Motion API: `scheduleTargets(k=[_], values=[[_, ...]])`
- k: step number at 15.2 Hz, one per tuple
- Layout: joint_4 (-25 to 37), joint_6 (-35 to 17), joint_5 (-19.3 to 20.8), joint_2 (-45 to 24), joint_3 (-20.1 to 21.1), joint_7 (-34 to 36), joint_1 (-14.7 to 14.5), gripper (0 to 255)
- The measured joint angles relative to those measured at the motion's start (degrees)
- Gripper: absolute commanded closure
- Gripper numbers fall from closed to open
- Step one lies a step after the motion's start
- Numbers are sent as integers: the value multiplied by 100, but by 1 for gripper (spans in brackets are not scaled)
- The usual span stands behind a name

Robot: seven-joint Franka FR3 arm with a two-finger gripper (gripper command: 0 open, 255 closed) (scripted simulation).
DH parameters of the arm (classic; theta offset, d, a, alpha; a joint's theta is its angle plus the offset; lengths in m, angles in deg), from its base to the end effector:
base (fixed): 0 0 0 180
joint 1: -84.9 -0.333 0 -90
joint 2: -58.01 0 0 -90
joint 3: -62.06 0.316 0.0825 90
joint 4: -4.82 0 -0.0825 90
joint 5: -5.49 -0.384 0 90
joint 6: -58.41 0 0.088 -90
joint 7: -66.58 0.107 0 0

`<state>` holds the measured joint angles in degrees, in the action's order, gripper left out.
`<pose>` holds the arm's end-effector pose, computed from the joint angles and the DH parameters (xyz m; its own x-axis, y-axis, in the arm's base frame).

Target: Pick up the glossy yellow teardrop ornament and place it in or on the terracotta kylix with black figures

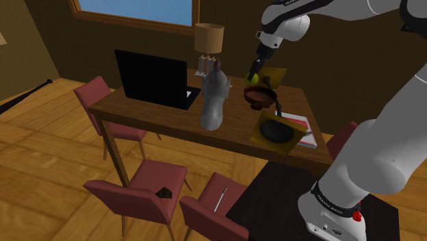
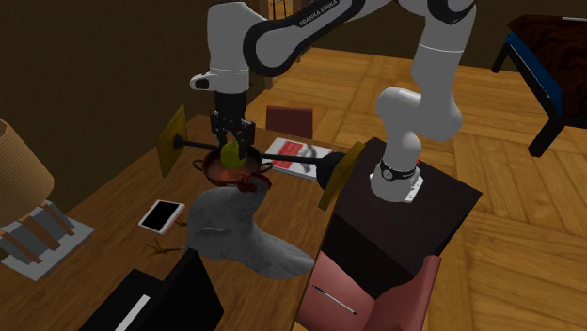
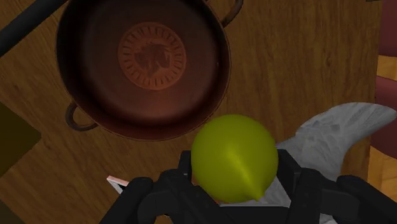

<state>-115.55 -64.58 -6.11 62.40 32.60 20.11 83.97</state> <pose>0.4778 -0.2548 0.4605 0.9546 0.1955 0.2246 0.2176 -0.9729 -0.0781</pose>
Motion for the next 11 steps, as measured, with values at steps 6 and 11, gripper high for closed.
scheduleTargets(k=[6, 11], values=[[482, 329, -316, -430, -501, -1009, 406, 255], [327, 83, -114, -550, -471, -1214, 369, 0]])
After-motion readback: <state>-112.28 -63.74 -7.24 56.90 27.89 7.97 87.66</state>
